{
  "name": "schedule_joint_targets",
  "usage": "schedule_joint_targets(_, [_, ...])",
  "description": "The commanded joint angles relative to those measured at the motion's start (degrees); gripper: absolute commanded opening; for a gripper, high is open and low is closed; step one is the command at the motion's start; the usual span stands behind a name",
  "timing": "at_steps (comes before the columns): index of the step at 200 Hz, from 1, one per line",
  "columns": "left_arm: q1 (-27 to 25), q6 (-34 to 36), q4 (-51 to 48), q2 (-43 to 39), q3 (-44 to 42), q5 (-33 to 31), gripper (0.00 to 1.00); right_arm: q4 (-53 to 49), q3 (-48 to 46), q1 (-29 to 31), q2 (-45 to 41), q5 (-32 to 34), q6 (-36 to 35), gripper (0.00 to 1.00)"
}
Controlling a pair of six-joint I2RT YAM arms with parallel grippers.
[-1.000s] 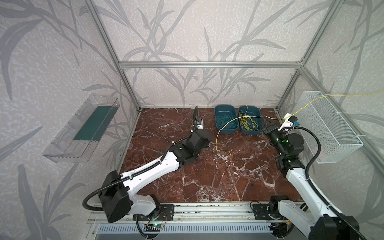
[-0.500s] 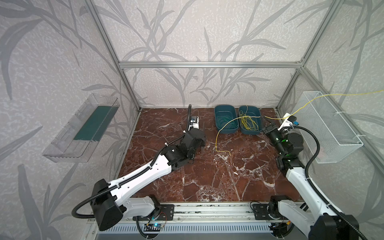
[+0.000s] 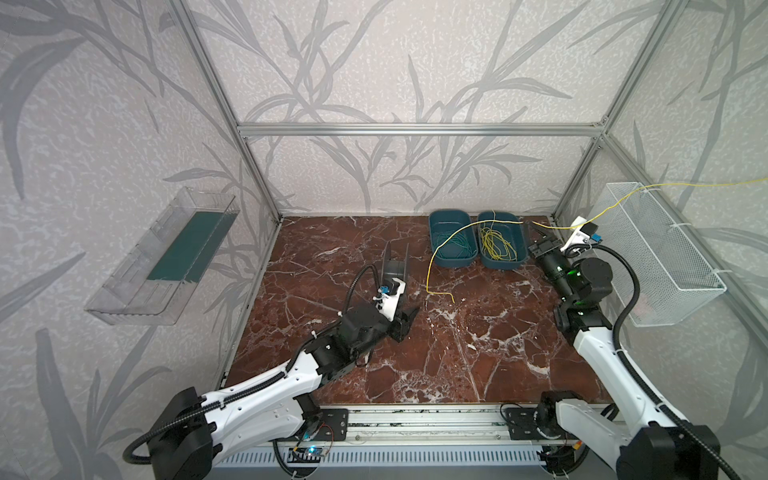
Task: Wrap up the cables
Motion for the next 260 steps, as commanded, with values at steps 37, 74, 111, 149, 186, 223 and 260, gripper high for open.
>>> schedule_joint_targets(37, [-1.2,4.7,22.9,7.4,1.3,3.7,0.55,4.4,2.1,3.3,2.1,-0.7,4.2,0.0])
schedule_joint_targets(74, [-1.6,6.0,27.5,12.9,2.6,-1.2,0.43,4.4,2.7,4.2,2.1,-0.7,4.3,0.0])
schedule_joint_targets(111, [-1.7,6.3,26.7,12.4,3.5,-1.4,0.0,4.0,2.5,4.2,1.9,0.6,4.0,0.0])
schedule_joint_targets(149, [-1.9,7.6,16.1,8.4,8.1,-0.7,0.0,2.8,4.4,4.2,4.4,-2.2,3.7,0.05])
schedule_joint_targets(186, [-1.8,12.2,1.0,7.6,18.2,-4.4,0.0,-7.9,10.7,5.7,7.3,-11.7,-2.3,0.56])
schedule_joint_targets(223, [-1.2,16.3,-9.1,10.0,27.9,-9.2,0.0,-17.7,13.0,9.2,7.5,-14.2,-9.1,0.73])
schedule_joint_targets(260, [1.0,18.4,-16.0,13.6,35.7,-10.6,0.0,-21.1,12.7,10.7,5.2,-16.8,-11.8,0.87])
